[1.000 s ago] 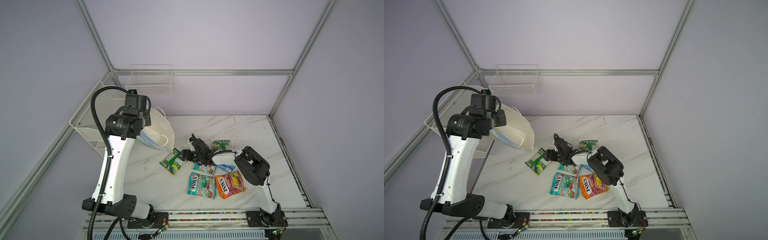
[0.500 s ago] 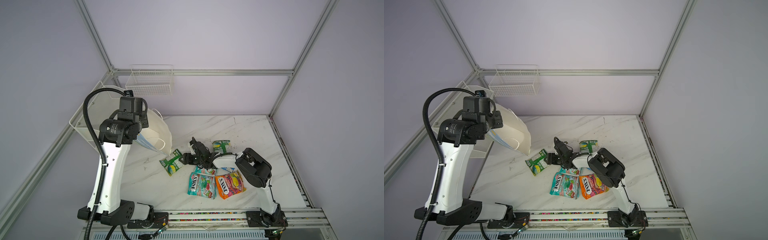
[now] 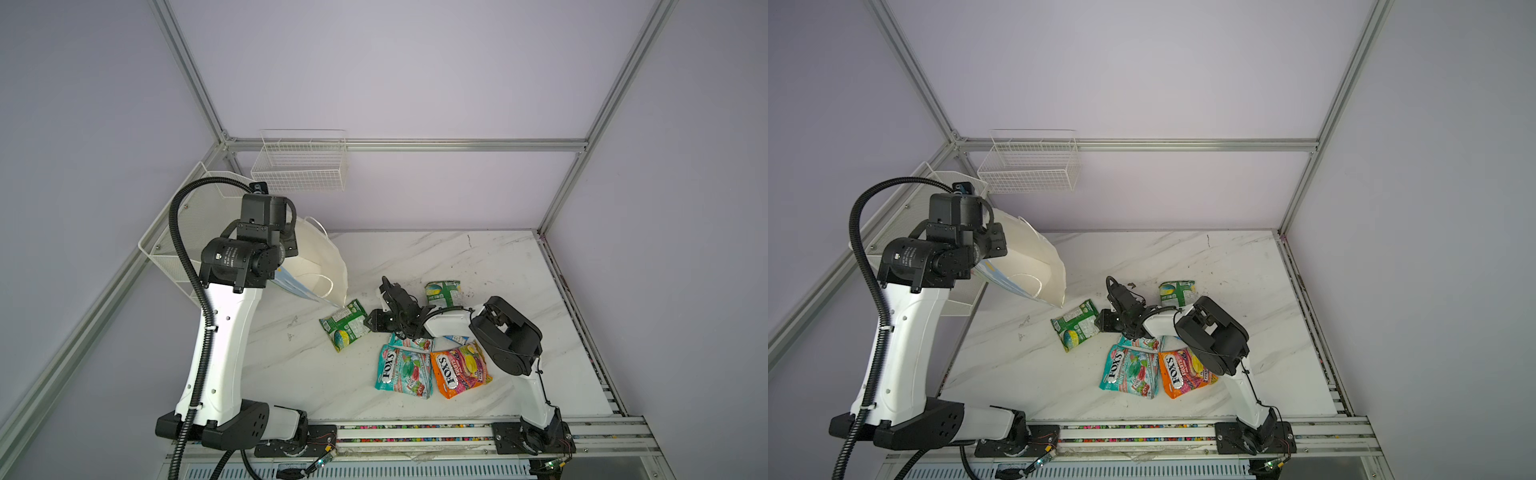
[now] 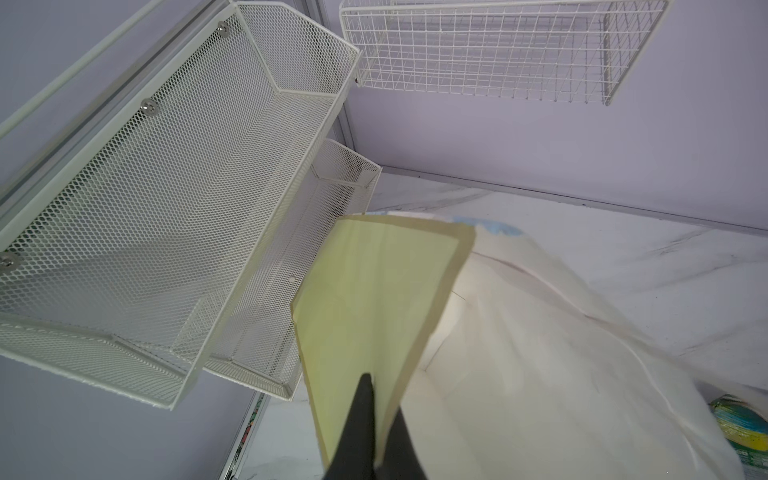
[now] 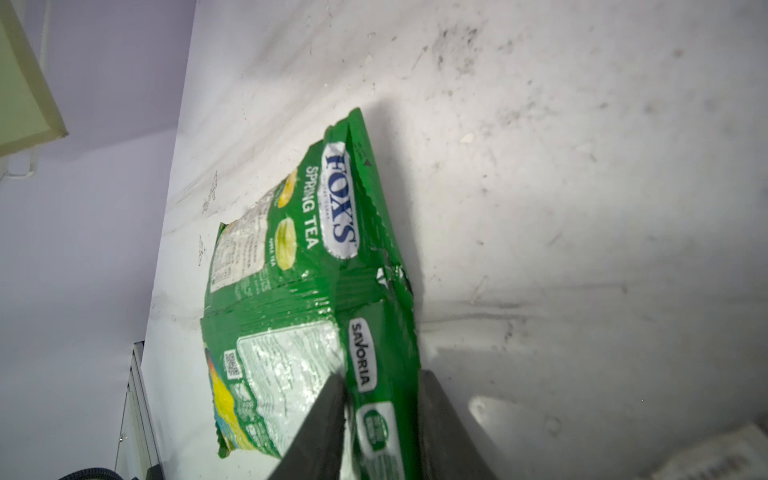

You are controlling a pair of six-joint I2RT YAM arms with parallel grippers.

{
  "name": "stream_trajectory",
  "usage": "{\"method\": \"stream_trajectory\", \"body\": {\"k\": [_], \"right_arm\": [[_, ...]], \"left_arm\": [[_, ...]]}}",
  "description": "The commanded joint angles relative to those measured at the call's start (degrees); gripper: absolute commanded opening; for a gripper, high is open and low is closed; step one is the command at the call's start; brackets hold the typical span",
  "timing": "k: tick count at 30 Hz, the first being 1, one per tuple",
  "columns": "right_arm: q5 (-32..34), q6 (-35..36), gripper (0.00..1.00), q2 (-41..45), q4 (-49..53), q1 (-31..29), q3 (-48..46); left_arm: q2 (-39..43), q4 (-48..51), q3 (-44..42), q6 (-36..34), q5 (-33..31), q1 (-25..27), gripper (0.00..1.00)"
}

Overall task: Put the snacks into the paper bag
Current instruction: 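Close the right gripper on the green Fox's Spring Tea packet, then lift the green packet with the right gripper and carry it over the bag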

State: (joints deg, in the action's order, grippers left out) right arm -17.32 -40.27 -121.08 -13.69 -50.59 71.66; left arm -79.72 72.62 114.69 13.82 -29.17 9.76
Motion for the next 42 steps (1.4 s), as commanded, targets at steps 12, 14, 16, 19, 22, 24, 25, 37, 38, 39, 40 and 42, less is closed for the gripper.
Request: {"method": "stream_trajectory", "body": {"k": [12, 14, 16, 19, 22, 24, 25, 37, 38, 39, 40, 42], "right_arm": [[1.53, 0.35, 0.00, 2.86, 5.93, -0.90, -3.15], [2.60, 1.01, 0.00, 4.76, 6.93, -1.03, -3.37], [4.27, 2.04, 0.00, 6.76, 8.45, -1.26, -3.36], [7.85, 3.98, 0.00, 10.37, 12.08, -1.64, -3.02], [11.62, 5.73, 0.00, 14.28, 15.79, -1.80, -2.52], [14.24, 6.66, 0.00, 17.32, 17.78, -1.93, -2.66], [15.14, 6.98, 0.00, 18.32, 18.50, -1.95, -2.61], [27.08, 10.76, 0.00, 34.33, 28.00, -2.06, -2.36], [27.82, 10.90, 0.00, 35.72, 28.18, -2.07, -2.60], [28.27, 11.05, 0.00, 37.13, 28.24, -2.08, -2.82], [28.82, 11.08, 0.00, 38.24, 28.43, -2.06, -3.06], [29.92, 11.52, 0.00, 40.37, 29.26, -2.06, -3.36]], "left_arm": [[1.67, -0.68, -4.96, -2.98, 0.56, -0.44, 0.00], [1.68, -0.31, -5.26, -3.19, 0.99, -0.44, 0.00], [1.61, 0.06, -5.53, -3.28, 1.13, -0.44, 0.00], [1.72, 0.47, -6.30, -3.27, 1.65, -0.44, 0.00], [1.92, 0.51, -7.22, -2.94, 2.49, -0.34, 0.00], [1.94, 0.66, -7.54, -2.80, 3.18, -0.27, 0.00], [1.85, 0.81, -7.55, -2.60, 3.44, -0.22, 0.00], [-0.64, 4.15, -5.26, 0.57, 2.96, 7.86, 0.00], [-0.74, 4.43, -4.74, 0.88, 2.46, 8.66, 0.00], [-0.73, 4.75, -4.26, 1.18, 1.92, 9.43, 0.00], [-2.80, 5.04, -3.69, 1.38, 1.62, 10.01, 0.00], [-3.76, 5.73, -2.40, 2.01, 0.85, 11.24, 0.00]]}}
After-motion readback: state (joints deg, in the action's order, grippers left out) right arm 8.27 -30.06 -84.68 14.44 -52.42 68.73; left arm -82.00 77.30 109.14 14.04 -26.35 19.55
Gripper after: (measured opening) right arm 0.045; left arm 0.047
